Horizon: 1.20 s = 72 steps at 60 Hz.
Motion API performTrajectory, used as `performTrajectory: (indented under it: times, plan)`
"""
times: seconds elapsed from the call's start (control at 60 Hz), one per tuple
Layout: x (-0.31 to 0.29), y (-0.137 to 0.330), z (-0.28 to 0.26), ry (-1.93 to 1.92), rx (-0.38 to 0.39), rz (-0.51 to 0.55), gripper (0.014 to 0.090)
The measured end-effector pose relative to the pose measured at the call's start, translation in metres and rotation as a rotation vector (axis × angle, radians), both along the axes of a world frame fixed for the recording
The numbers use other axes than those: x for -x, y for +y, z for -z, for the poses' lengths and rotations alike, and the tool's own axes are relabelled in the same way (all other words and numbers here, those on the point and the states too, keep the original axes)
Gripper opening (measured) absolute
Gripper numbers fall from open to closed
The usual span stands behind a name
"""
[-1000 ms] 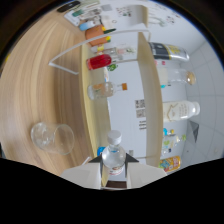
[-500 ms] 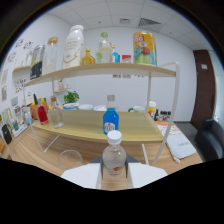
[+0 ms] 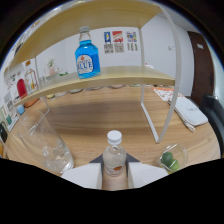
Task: Make me a cup of Mojito.
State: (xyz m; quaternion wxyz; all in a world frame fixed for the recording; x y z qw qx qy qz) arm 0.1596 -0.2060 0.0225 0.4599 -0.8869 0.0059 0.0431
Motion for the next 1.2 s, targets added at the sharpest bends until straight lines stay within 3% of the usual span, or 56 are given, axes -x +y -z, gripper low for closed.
performTrajectory:
  times: [0.267,0.367,0.467,0.533,0.717,0.817,1.117,1.2]
  plan:
    - [-0.003,-0.002,0.007,-0.104,0.002,-0.039,0.0386]
    - [-0.003,-0.007,0.003,-0.112,0.021,-0.042,0.0526]
    - [-0.002,-0.015,-0.021,-0.116,-0.010,-0.027,0.0758]
    - [0.001,-0.023,-0.042,-0.110,-0.031,-0.016,0.0854]
    - [0.021,-0.052,-0.111,-0.133,-0.133,0.022,0.0858]
    - [0.041,-0.076,-0.130,-0.129,-0.149,0.038,0.0864]
    - [0.107,-0.133,-0.108,-0.093,-0.078,0.054,0.0861]
    - [0.131,-0.135,-0.120,-0.065,-0.088,0.046,0.0862]
